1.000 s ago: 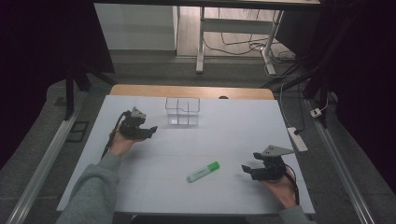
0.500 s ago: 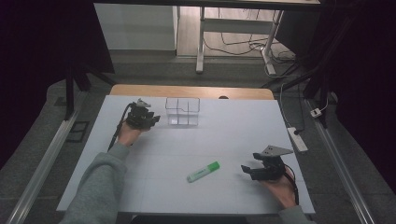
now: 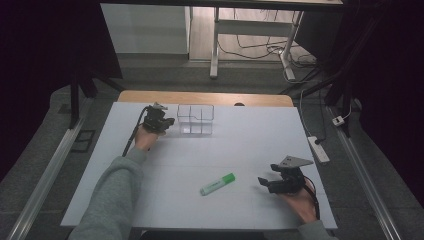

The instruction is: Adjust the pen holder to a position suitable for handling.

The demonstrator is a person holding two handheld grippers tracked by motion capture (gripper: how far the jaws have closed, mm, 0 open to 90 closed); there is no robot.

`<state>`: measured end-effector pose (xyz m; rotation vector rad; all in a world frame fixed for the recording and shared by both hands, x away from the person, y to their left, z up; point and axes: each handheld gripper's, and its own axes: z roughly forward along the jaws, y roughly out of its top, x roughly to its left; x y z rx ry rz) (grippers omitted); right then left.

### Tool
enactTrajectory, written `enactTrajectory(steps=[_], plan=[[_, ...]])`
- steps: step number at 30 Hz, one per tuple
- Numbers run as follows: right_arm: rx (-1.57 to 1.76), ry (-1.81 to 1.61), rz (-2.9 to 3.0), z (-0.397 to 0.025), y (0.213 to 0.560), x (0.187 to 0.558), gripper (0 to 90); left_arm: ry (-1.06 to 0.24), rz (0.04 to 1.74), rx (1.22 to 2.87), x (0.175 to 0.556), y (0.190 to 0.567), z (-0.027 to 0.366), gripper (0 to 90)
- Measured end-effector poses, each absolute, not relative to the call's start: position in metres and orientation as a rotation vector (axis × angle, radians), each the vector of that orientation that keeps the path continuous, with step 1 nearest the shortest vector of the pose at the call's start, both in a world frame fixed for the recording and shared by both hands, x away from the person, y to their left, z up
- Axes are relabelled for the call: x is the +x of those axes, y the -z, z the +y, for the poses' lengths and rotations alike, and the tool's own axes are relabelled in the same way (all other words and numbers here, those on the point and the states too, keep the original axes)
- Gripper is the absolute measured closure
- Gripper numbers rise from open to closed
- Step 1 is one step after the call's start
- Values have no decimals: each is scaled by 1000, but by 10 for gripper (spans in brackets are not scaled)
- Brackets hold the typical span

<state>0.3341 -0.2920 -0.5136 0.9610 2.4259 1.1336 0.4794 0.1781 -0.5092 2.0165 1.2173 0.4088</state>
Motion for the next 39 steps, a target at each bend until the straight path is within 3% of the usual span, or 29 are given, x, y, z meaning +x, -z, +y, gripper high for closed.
enactTrajectory(steps=[39], plan=[[960,-1109,2454,-290,517,335,232,-364,1148,2071,497,507,120,889]])
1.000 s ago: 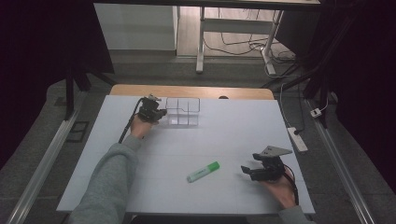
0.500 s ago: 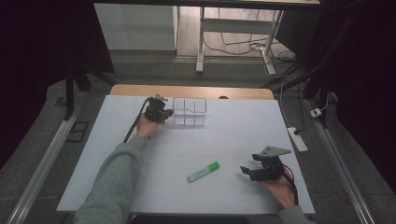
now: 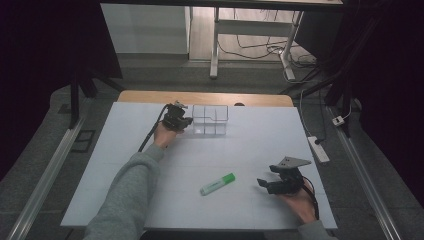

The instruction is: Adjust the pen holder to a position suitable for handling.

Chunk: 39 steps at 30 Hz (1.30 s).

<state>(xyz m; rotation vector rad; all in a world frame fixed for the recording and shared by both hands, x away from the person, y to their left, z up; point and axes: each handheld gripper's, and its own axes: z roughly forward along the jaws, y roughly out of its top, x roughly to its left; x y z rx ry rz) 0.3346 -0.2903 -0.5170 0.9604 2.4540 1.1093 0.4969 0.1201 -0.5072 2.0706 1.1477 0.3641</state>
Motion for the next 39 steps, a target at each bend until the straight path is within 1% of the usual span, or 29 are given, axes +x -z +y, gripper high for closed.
enactTrajectory(steps=[6,12,20,22,24,25,26,27,31,34,39], plan=[[963,-1108,2453,-291,517,335,232,-381,1147,2078,496,506,123,888],[970,-1109,2445,-293,516,334,231,-390,1157,2060,489,501,136,889],[978,-1112,2436,-294,515,333,231,-408,1096,2071,461,495,152,884],[976,-1109,2436,-294,515,333,231,-406,1088,2070,458,494,154,844],[975,-1115,2435,-293,515,333,231,-388,1072,2059,452,493,158,780],[975,-1115,2435,-293,515,333,231,-385,1061,2053,447,492,160,780],[975,-1112,2436,-293,515,333,231,-381,1054,2054,444,491,161,742],[974,-1115,2434,-293,514,333,231,-388,1040,2066,437,490,164,642],[976,-1120,2432,-293,514,334,231,-376,1022,2067,422,485,171,491],[973,-1129,2430,-293,514,335,233,-361,1017,2064,415,484,174,444],[974,-1133,2422,-294,513,335,235,-380,991,2095,385,481,184,406]])
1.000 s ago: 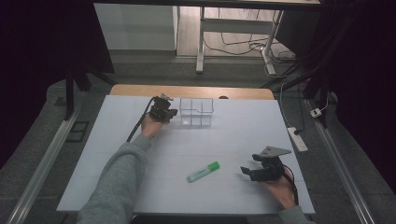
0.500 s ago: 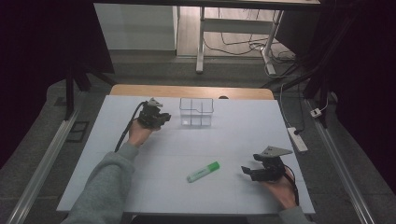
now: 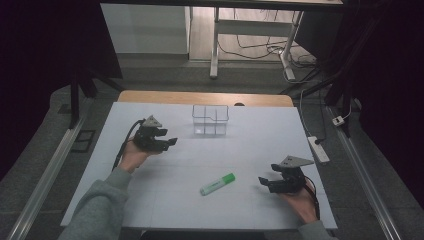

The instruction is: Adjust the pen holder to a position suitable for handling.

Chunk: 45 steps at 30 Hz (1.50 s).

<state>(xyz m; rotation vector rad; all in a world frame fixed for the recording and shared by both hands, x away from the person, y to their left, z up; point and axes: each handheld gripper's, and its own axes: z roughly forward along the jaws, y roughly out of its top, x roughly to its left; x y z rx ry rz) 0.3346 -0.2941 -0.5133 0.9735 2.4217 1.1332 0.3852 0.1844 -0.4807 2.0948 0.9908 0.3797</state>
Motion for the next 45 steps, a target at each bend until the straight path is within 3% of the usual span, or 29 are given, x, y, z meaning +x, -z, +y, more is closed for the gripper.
enactTrajectory(steps=[18,27,45], plan=[[956,-1147,2411,-297,509,331,236,-327,1011,2076,318,502,209,322],[954,-1142,2415,-296,509,331,237,-391,1019,2110,289,509,220,311],[931,-1169,2408,-291,501,332,252,-392,1001,2148,286,515,219,292]])
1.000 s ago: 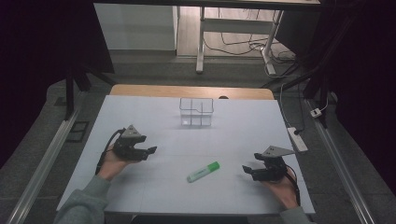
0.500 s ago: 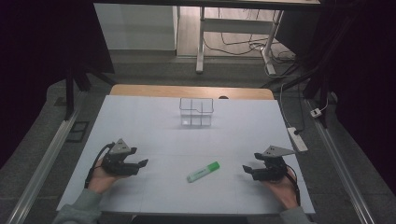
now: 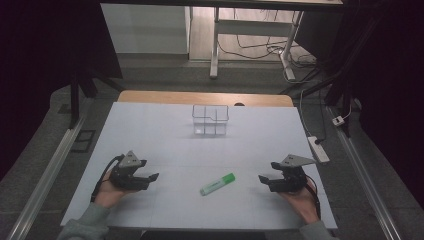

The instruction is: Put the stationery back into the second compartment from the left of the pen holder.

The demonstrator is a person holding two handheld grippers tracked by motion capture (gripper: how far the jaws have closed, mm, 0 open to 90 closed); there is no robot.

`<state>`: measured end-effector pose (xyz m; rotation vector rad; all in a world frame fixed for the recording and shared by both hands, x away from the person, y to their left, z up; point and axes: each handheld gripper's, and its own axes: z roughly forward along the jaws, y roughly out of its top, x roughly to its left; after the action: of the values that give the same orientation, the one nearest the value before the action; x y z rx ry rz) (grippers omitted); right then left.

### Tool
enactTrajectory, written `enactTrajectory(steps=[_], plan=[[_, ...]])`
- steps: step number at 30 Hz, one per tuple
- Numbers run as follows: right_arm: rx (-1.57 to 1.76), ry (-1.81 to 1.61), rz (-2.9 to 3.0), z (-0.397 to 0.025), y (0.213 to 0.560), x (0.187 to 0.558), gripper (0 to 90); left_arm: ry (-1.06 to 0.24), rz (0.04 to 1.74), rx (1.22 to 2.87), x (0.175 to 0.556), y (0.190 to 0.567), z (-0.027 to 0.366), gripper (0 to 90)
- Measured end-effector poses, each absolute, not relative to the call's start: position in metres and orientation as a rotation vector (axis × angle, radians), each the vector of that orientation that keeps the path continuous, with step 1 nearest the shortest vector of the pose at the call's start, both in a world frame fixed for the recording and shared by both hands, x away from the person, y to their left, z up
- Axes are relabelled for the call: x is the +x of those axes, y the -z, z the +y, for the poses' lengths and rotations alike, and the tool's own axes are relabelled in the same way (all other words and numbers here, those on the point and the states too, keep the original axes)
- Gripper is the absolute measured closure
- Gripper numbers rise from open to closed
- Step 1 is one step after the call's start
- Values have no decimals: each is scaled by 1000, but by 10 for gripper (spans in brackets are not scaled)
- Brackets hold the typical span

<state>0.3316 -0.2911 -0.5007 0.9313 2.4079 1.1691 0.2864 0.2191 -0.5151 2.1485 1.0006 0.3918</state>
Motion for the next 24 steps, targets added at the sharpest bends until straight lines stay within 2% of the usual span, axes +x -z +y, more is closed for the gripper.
enactTrajectory(steps=[16,24], plan=[[929,-1109,2488,-261,485,351,278,-391,996,2152,286,516,218,284],[919,-1097,2540,-235,478,369,340,-391,989,2153,286,515,216,278]])
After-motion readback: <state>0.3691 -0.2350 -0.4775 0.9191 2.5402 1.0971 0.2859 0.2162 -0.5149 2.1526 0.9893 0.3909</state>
